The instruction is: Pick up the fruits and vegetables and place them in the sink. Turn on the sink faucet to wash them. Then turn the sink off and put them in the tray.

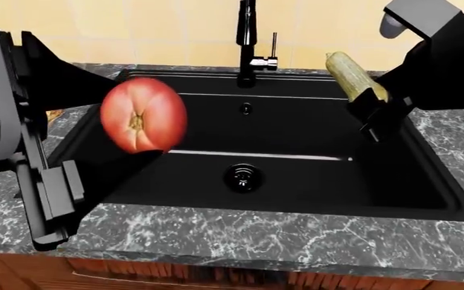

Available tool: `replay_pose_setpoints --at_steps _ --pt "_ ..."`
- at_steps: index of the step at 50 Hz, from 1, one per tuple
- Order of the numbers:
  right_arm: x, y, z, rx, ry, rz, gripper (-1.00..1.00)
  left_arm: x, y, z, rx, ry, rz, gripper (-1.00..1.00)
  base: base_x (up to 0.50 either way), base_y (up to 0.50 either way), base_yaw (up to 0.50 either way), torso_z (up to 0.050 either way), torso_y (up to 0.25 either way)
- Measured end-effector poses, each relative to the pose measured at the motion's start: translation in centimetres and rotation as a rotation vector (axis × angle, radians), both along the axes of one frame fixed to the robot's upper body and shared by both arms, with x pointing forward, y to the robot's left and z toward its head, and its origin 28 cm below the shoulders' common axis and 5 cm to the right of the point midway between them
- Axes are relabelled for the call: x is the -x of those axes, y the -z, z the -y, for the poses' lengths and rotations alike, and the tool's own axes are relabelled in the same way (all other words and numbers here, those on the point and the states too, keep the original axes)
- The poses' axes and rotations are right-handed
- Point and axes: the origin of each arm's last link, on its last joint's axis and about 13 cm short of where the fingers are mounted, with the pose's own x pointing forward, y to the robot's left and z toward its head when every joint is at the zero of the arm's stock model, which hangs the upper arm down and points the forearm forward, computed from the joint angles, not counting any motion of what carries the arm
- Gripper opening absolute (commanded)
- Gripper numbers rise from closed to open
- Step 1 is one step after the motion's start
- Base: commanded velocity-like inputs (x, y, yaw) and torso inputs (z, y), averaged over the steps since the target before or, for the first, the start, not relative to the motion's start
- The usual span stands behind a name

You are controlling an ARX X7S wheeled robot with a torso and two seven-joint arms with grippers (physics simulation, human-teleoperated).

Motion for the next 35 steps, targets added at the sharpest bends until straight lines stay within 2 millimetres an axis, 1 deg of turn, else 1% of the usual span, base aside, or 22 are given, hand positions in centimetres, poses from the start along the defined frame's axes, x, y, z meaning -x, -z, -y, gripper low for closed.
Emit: replay_pose_setpoints --at_steps 3,6,23,35 --pt "0.1 0.0 0.0 -0.004 0.0 0.002 -1.0 0.1 -0.1 0.1 -0.001 0.003 0.003 -1.0 -0.48 -0.33 0.0 0.0 0.0" --pt "0.1 -0.1 -0.1 -0.015 -0.01 -0.002 -1.0 0.2 -0.1 0.2 -0.001 0.007 0.005 -1.0 -0.16 -0.51 0.0 0.0 0.0" --pt "0.5 -0.2 0.1 -0.08 -0.026 0.03 -1.0 -0.1 0.1 1.3 0.007 0.038 -0.034 -1.0 0.01 -0.5 0.0 0.001 0.0" --pt "1.3 -0.4 0.5 -0.111 -0.046 0.041 -1.0 0.1 -0.4 2.0 0.006 0.064 -0.055 -1.0 0.01 -0.5 0.0 0.0 0.001"
